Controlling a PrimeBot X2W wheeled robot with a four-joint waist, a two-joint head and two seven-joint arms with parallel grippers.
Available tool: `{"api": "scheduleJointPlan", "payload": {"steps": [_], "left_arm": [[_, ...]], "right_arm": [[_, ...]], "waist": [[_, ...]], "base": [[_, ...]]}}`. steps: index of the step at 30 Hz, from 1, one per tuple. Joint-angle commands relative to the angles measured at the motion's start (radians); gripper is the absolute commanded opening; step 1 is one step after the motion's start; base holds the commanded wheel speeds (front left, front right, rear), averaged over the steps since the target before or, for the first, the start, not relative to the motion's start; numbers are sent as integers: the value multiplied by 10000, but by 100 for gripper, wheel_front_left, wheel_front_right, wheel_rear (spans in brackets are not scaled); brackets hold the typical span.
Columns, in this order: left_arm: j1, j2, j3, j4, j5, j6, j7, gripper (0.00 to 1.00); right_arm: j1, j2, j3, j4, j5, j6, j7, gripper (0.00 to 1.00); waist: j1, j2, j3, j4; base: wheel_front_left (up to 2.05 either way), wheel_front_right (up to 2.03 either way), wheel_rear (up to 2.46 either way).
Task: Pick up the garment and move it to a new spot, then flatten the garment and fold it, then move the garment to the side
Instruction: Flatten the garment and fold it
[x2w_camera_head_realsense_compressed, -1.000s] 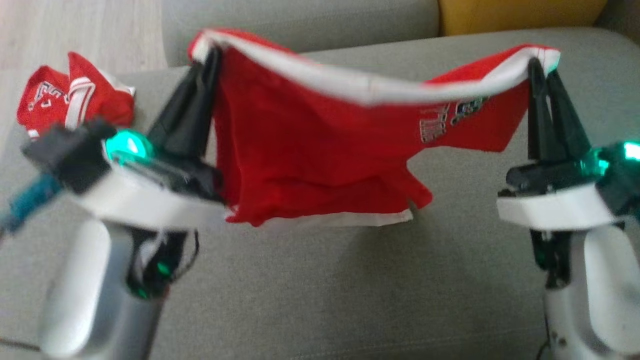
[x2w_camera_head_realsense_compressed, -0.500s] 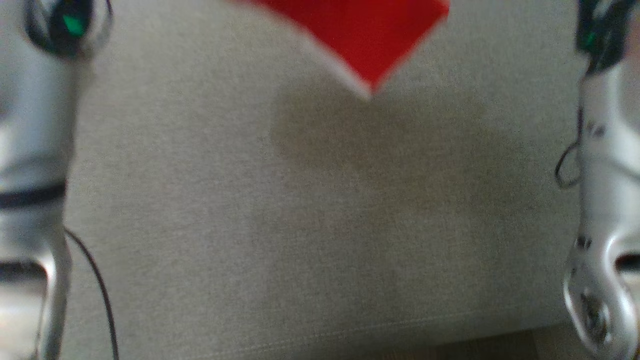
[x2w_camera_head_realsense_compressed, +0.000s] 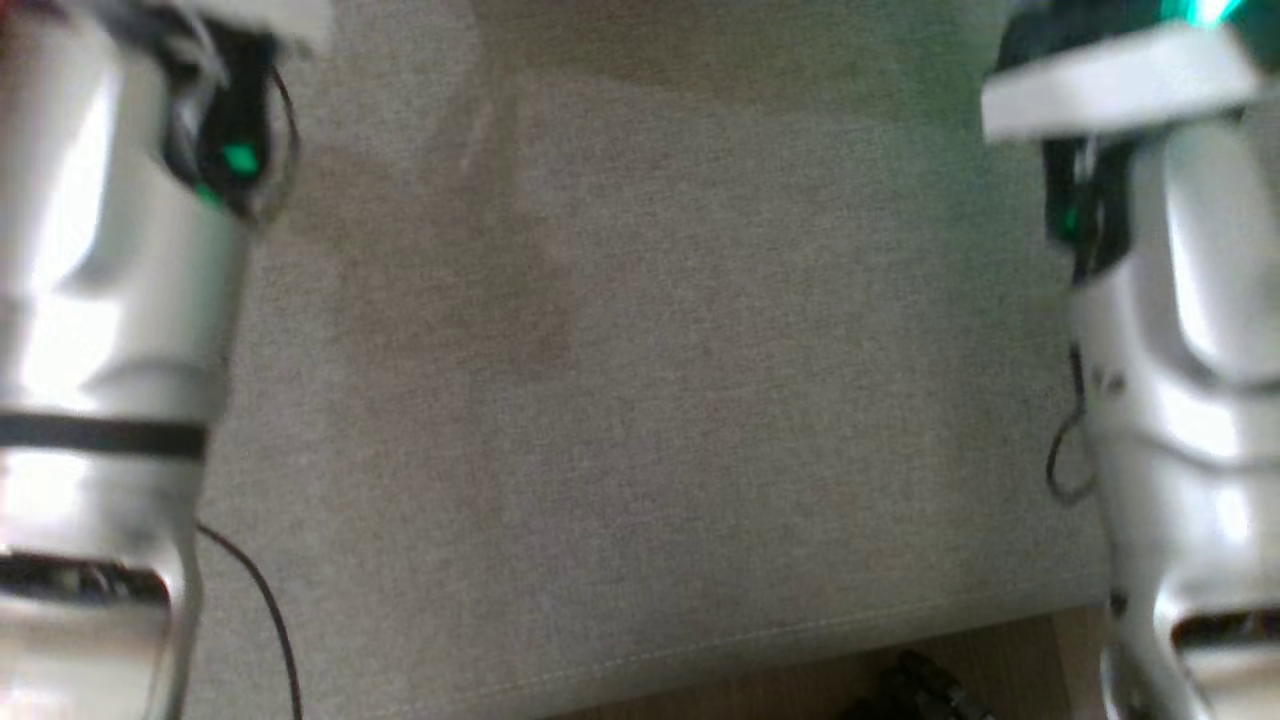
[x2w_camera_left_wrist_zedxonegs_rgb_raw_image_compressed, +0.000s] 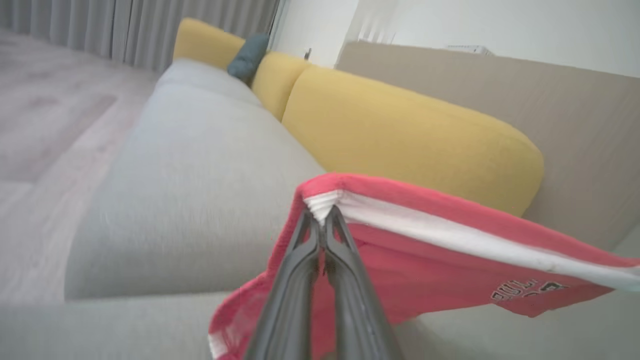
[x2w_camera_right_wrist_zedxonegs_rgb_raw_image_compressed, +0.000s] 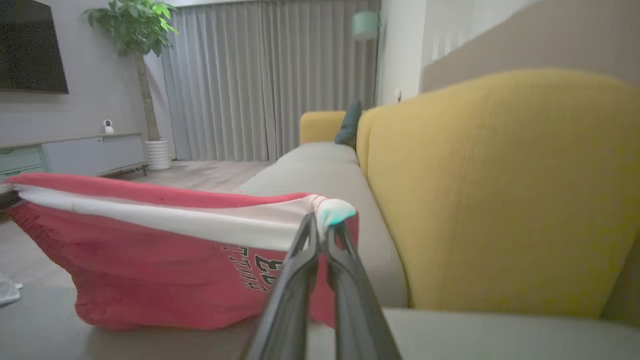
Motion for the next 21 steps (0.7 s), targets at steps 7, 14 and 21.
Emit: {"api": "scheduleJointPlan", "payload": {"steps": [7, 14, 21], "left_arm": [[2161, 353, 93, -2185, -799, 14, -204, 0], [5695, -277, 507, -4181, -603, 14, -208, 0], [8405, -698, 836, -5862, -28, 14, -209, 0]], "right_arm": [[2540, 144, -424, -2268, 239, 65, -50, 0], [5197, 144, -1070, -3921, 253, 65, -50, 0], [7371, 144, -1293, -5383, -147, 65, -50, 0]], "waist": [[-3, 1, -456, 303], [-3, 1, -1833, 610], [-3, 1, -2970, 678]], "base": [[0, 0, 0], [0, 0, 0], [0, 0, 0]]}}
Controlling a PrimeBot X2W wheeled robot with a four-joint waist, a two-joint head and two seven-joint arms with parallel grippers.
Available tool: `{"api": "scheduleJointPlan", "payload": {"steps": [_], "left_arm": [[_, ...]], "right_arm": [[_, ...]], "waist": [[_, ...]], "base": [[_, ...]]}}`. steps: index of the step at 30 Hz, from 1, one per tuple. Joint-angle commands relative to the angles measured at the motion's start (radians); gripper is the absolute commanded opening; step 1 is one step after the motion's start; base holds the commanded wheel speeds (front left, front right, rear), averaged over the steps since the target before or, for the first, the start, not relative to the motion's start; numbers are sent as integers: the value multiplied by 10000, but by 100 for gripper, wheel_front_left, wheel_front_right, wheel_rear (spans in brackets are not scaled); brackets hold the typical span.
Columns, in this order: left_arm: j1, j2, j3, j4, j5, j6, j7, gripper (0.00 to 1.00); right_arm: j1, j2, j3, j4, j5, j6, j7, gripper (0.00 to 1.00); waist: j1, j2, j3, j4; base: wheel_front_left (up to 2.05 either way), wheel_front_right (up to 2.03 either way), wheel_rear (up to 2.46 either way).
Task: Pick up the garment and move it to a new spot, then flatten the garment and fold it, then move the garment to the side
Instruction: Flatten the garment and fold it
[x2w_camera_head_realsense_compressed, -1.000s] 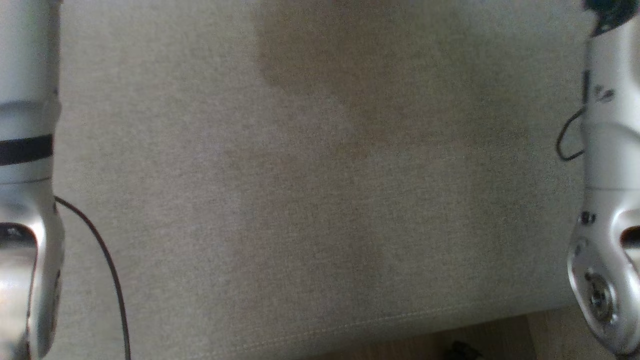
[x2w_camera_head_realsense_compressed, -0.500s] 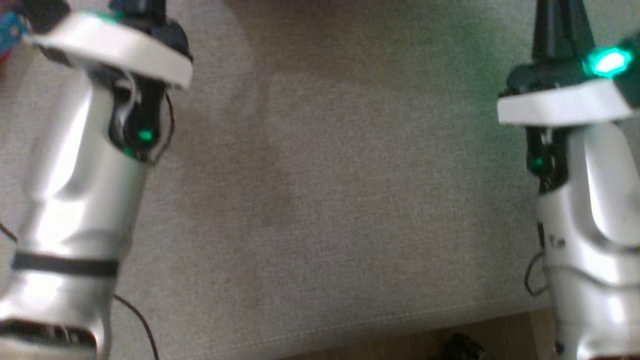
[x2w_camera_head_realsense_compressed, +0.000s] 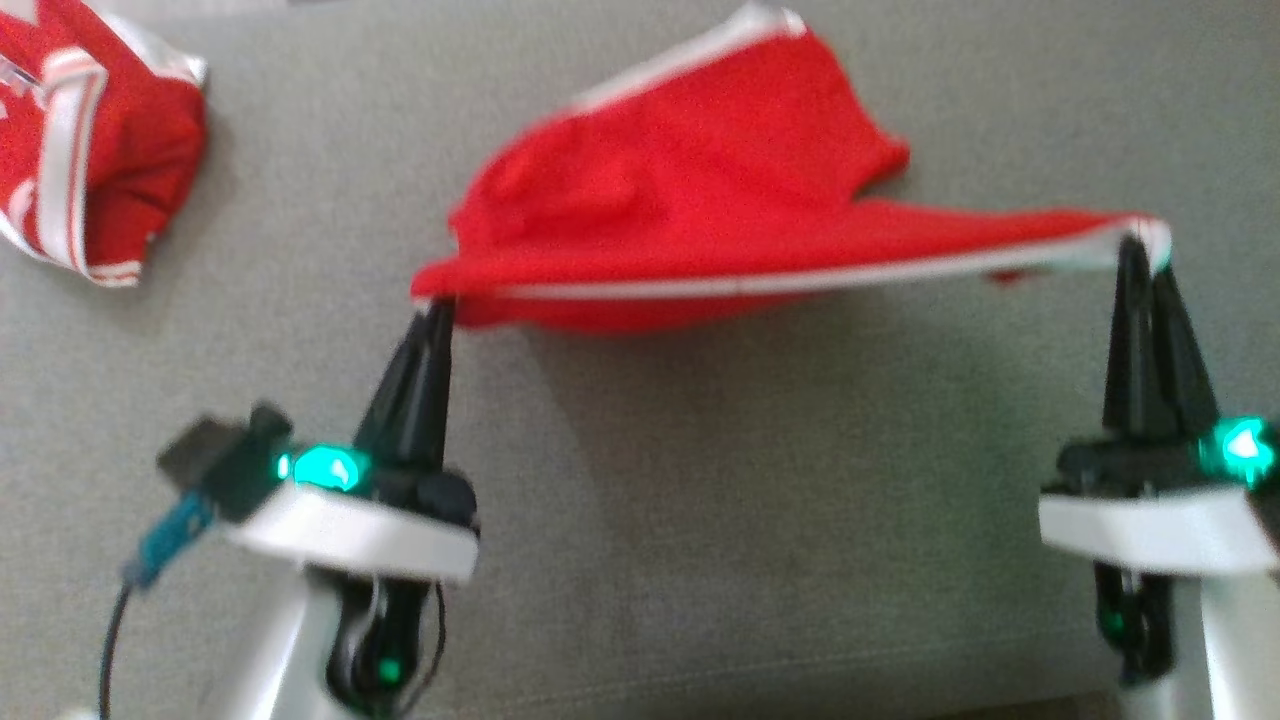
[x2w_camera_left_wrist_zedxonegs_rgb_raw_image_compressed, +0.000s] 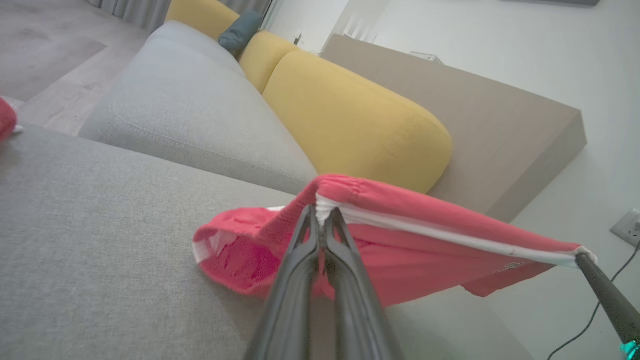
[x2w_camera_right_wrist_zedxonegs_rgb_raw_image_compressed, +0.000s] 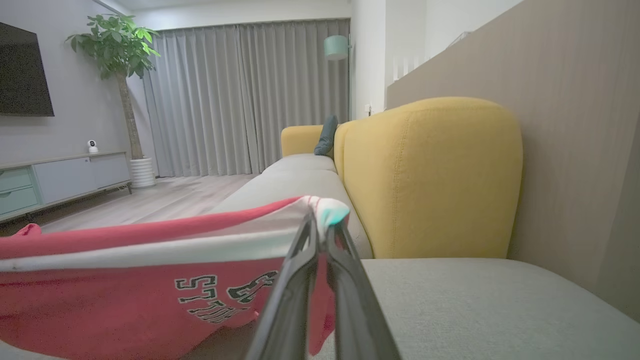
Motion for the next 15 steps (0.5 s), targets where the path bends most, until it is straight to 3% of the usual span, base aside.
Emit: {"api": "scheduleJointPlan", "payload": {"steps": [1, 8, 15], "left_arm": [[-24, 111, 533, -451, 63, 18, -121, 0], [2458, 80, 351, -2350, 342, 325, -49, 0], [3192, -141, -162, -2144, -252, 496, 635, 0]], "right_arm": [[63, -55, 4, -446, -67, 63, -52, 0], [2128, -55, -163, -1509, -304, 63, -44, 0], [2325, -55, -250, -778, -209, 63, 95, 0]], "waist": [[1, 0, -547, 50], [1, 0, -1003, -23], [1, 0, -818, 150]], "base": [[0, 0, 0], [0, 0, 0], [0, 0, 0]]}}
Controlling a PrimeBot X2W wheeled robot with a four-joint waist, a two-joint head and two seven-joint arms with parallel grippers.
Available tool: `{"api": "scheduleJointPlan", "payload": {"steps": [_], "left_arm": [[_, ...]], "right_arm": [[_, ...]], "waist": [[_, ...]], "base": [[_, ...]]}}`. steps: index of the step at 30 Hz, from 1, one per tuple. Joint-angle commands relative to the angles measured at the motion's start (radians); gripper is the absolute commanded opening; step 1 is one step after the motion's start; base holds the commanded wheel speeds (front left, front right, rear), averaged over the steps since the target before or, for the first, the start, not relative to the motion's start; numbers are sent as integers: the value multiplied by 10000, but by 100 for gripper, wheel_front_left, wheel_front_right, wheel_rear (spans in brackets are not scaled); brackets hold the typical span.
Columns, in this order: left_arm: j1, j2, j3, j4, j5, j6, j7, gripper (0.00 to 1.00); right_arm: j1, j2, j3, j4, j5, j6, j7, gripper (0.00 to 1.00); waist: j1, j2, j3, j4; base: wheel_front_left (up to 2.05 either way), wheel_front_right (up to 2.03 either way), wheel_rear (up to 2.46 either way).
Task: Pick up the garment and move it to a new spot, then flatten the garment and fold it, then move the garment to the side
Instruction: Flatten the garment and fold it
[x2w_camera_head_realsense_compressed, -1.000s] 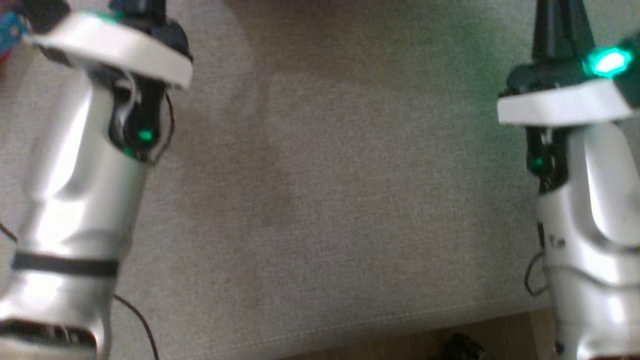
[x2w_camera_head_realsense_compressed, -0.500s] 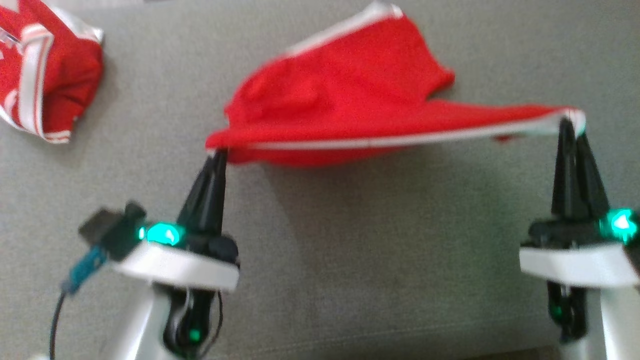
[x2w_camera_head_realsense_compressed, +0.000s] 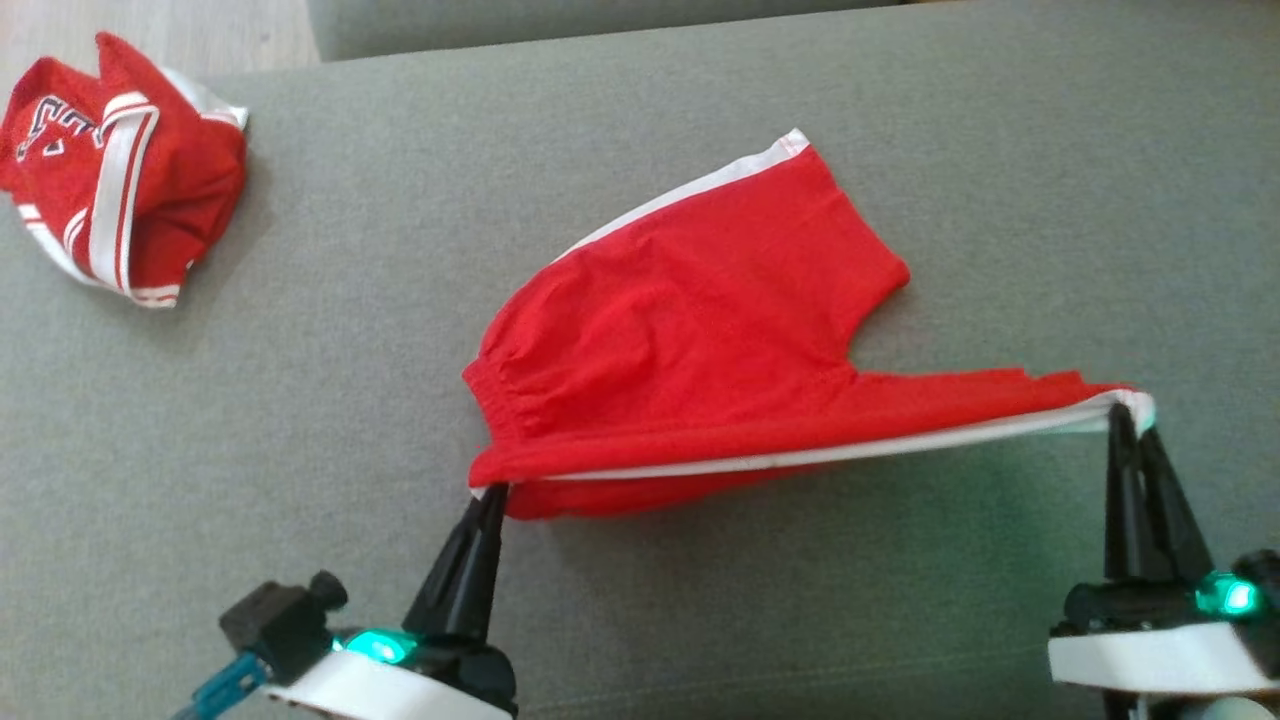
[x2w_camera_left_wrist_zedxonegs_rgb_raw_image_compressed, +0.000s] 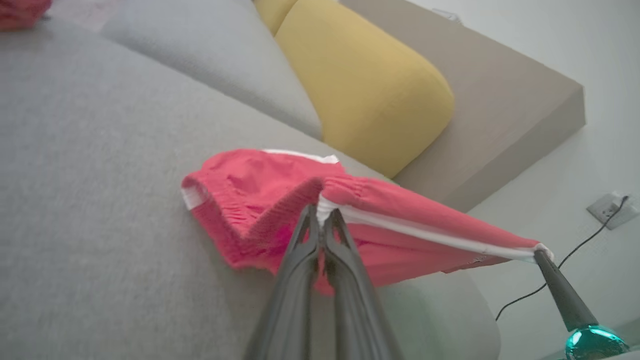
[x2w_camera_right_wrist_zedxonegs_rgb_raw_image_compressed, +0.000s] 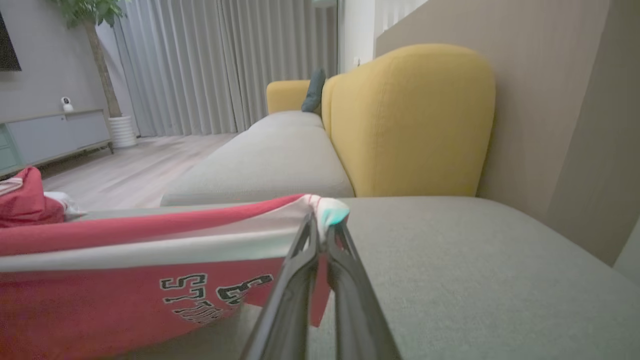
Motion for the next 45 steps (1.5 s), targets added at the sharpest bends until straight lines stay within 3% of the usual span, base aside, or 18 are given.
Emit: {"api": "scheduleJointPlan", "payload": {"steps": [1, 11, 17, 23, 35, 36, 37, 38, 39, 40, 41, 45], "left_arm": [[-264, -151, 277, -12, -287, 58, 57, 0], [-2080, -525, 374, 1994, -2354, 290, 886, 0], [-4079, -584, 210, 3560, -3751, 826, 1486, 0], [-5720, -589, -532, 4687, -4106, 1135, 1453, 0], [-7126, -590, -1713, 5834, -4563, 1409, 829, 0], [-7161, -591, -1772, 5869, -4586, 1411, 726, 6], [-7203, -591, -1857, 5898, -4557, 1396, 627, 32], [-7241, -591, -1958, 5916, -4471, 1366, 513, 57], [-7246, -591, -2036, 5905, -4460, 1330, 424, 100], [-7239, -591, -2108, 5857, -4465, 1273, 328, 100], [-7230, -591, -2160, 5799, -4393, 1218, 176, 100], [-6950, -407, -2234, 5377, -3885, 1078, -379, 100]], "right_arm": [[-510, -97, 61, 31, 1, 63, 11, 0], [-3070, -149, 98, 2323, -875, 63, 399, 0], [-5630, -965, 510, 4706, -1401, 63, 1233, 0], [-7633, -1365, 872, 6766, -1551, 63, 1546, 0], [-10029, -1738, 1419, 10070, -1454, 63, 1537, 0], [-10198, -1740, 1393, 10327, -1439, 63, 1503, 0], [-10354, -1750, 1378, 10562, -1448, 63, 1451, 11], [-10506, -1761, 1373, 10780, -1468, 63, 1396, 29], [-10647, -1763, 1376, 10981, -1490, 63, 1345, 45], [-10784, -1755, 1389, 11182, -1502, 63, 1299, 93], [-10915, -1749, 1395, 11368, -1504, 63, 1253, 100], [-11355, -1841, 1319, 11848, -1495, 63, 828, 100]], "waist": [[1, 0, 146, 110], [1, 0, 797, 761], [1, 0, 1353, 1361], [1, 0, 1783, 1884], [1, 0, 2161, 2353], [1, 0, 2168, 2368], [1, 0, 2170, 2389], [1, 0, 2172, 2412], [1, 0, 2175, 2431], [1, 0, 2174, 2448], [1, 0, 2168, 2462], [1, 0, 2113, 2497]], "base": [[0, 0, 0], [0, 0, 0], [0, 0, 0], [0, 0, 0], [0, 0, 0], [0, 0, 0], [0, 0, 0], [0, 0, 0], [0, 0, 0], [0, 0, 0], [0, 0, 0], [0, 0, 0]]}}
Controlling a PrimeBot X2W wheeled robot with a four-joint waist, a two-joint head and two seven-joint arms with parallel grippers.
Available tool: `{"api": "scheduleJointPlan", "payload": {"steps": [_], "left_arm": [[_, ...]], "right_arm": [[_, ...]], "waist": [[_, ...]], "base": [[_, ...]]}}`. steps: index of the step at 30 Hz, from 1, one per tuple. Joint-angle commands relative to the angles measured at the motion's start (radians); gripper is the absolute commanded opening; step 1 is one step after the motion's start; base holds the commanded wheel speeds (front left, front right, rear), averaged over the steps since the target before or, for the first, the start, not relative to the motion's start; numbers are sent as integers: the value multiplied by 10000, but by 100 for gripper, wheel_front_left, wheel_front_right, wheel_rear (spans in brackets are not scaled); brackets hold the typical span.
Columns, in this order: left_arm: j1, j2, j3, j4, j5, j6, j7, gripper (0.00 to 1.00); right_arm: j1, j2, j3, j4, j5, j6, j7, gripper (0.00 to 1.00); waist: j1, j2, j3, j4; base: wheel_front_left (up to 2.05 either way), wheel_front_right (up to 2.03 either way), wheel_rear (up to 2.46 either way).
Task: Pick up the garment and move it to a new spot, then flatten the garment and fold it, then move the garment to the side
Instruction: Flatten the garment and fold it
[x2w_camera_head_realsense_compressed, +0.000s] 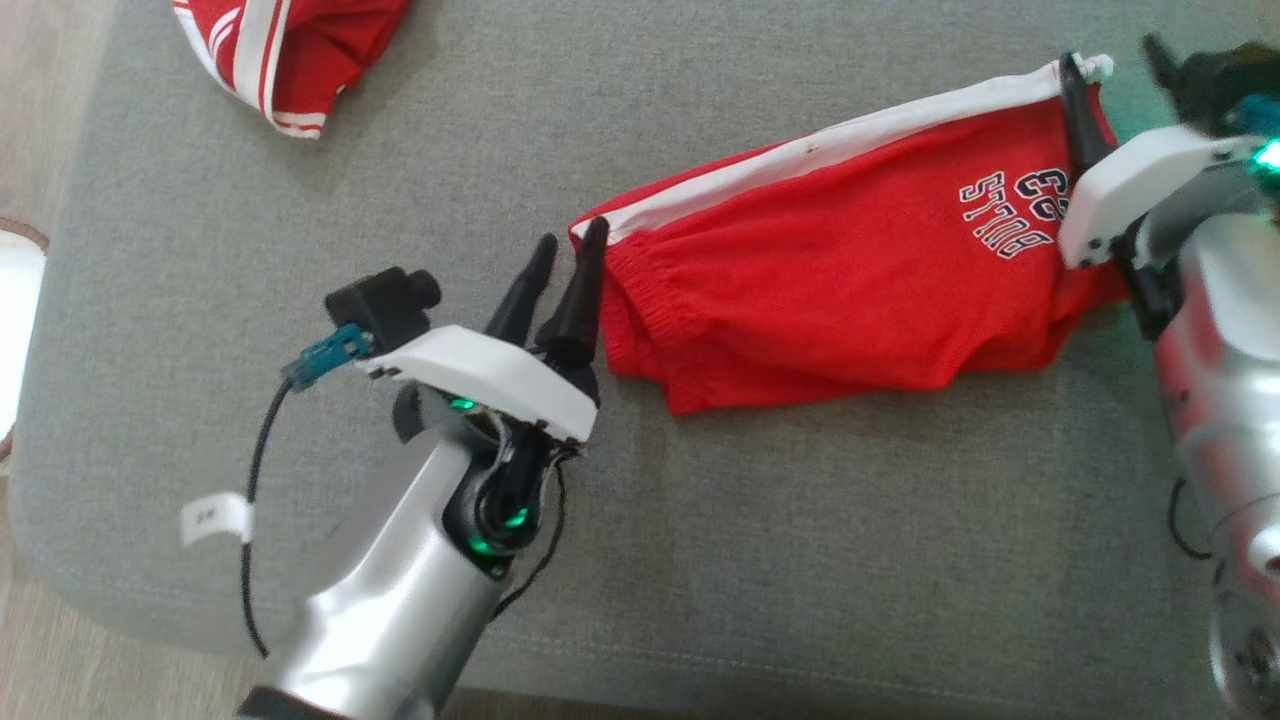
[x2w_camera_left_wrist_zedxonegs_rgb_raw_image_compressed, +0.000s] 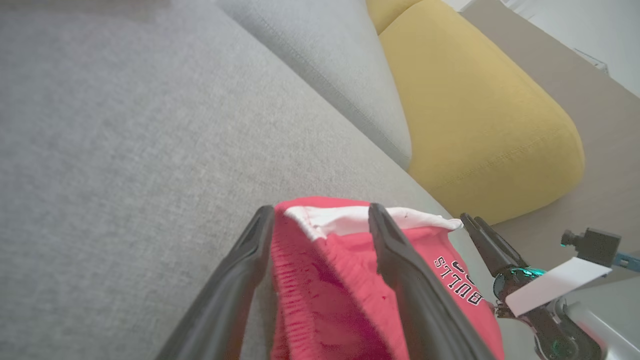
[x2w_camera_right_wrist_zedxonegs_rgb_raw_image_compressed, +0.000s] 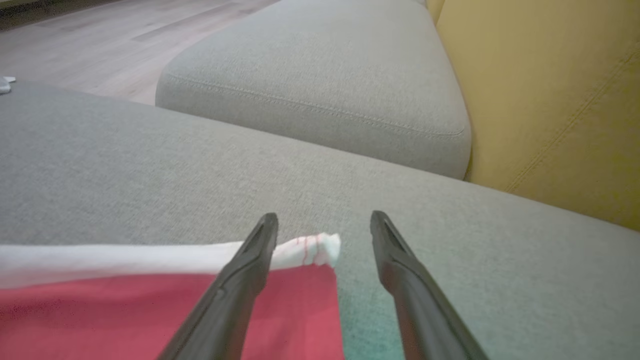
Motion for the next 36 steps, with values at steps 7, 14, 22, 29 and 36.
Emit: {"api": "scheduleJointPlan", "payload": {"steps": [7, 14, 22, 29, 36], "left_arm": [[1252, 1214, 860, -1875, 1995, 556, -459, 100], [2778, 1521, 1744, -3408, 3942, 1161, -468, 100], [3288, 1274, 2259, -3855, 4666, 1243, -470, 100], [3247, 1090, 2361, -3877, 4891, 1070, -470, 100], [3093, 940, 2427, -3787, 5060, 874, -470, 100]], "right_arm": [[-558, -182, 843, 339, 304, 63, -568, 100], [-259, -446, 2226, 585, 1279, 63, -601, 100], [269, -156, 4107, 166, 3709, 63, 1246, 100], [225, -704, 5278, -824, 5627, 63, 2981, 100], [20, -1372, 6134, -1331, 7054, 63, 4479, 100]], "waist": [[-1, 0, -357, -254], [-1, 0, -805, -609], [-1, 0, -888, -1108], [-1, 0, -642, -1289], [-1, 0, -360, -1243]], "base": [[0, 0, 0], [0, 0, 0], [0, 0, 0], [0, 0, 0], [0, 0, 0]]}}
